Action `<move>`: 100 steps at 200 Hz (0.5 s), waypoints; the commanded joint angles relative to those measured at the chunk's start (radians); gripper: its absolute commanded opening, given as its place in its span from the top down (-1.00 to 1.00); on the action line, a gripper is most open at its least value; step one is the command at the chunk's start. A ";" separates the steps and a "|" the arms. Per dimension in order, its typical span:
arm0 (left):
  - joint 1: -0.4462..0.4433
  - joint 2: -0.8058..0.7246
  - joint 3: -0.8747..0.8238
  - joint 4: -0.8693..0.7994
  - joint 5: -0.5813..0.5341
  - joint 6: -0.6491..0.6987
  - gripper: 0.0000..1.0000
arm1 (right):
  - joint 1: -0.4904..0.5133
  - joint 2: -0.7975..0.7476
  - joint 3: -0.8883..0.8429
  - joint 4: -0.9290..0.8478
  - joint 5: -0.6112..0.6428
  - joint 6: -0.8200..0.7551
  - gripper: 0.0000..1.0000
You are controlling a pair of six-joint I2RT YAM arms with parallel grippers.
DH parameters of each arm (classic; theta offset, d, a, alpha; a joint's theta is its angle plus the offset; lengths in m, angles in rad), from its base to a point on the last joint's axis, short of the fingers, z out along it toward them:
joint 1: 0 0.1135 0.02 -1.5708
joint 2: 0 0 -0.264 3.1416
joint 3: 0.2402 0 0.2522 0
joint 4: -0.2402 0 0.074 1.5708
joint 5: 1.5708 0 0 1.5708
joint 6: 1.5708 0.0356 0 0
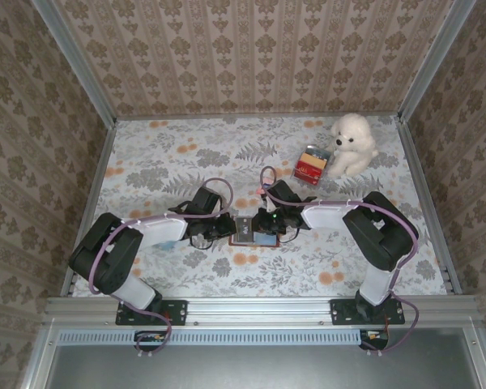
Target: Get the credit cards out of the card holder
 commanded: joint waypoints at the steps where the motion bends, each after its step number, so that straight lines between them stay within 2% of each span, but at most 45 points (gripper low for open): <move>1: -0.005 0.021 -0.015 -0.028 0.009 -0.003 0.75 | -0.005 0.027 -0.025 0.052 -0.048 0.023 0.66; 75: -0.007 0.026 -0.012 -0.020 0.016 -0.003 0.76 | -0.021 0.041 -0.042 0.109 -0.102 0.046 0.65; 100: -0.009 0.019 -0.013 -0.028 0.012 -0.002 0.76 | -0.026 0.037 -0.040 0.105 -0.100 0.049 0.75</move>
